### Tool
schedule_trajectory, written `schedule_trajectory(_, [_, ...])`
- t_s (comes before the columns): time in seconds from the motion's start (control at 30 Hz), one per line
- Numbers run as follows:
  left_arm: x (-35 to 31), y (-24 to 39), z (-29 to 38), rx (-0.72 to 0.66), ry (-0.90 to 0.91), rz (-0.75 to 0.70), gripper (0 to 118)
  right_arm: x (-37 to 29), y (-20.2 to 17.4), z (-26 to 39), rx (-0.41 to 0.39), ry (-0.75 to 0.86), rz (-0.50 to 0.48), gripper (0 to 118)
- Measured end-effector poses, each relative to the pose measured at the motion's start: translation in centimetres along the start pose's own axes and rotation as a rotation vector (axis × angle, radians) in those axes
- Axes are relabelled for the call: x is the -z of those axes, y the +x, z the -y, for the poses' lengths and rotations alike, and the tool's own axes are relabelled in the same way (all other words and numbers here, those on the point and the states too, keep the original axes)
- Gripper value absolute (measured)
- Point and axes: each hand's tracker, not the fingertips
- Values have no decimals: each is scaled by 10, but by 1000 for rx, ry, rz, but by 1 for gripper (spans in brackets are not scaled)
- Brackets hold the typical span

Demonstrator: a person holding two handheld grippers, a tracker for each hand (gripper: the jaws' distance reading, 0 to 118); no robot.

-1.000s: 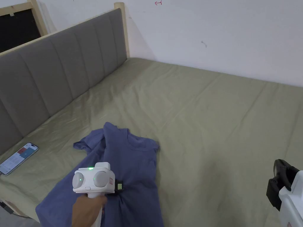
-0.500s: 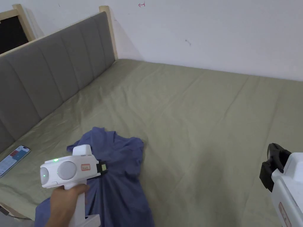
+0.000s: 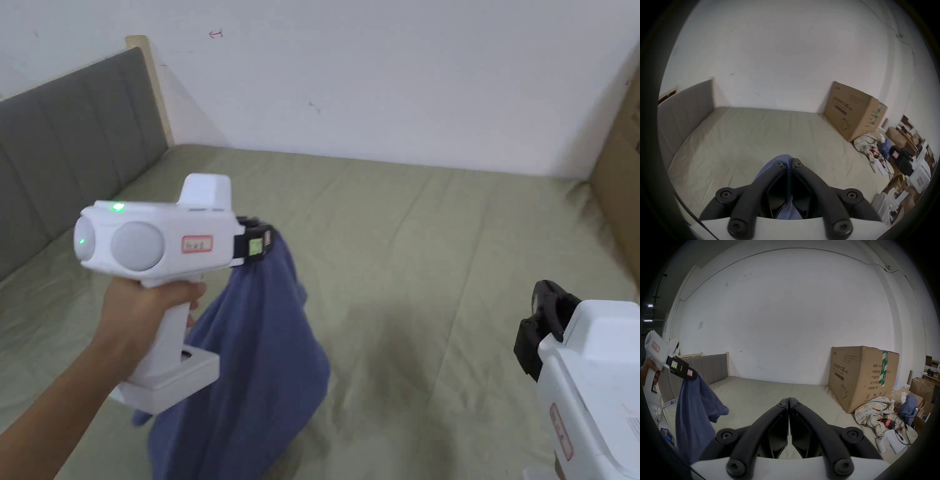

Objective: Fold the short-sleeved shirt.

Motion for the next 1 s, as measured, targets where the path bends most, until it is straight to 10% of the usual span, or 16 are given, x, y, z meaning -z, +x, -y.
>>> schedule_trajectory(0.5, [97,192,17,197,-142,403,2,-45,88,-5,-13,29,229,0])
schedule_trajectory(1.0, [199,208,221,356,-648,235,3,-41,91,26,30,-44,240,0])
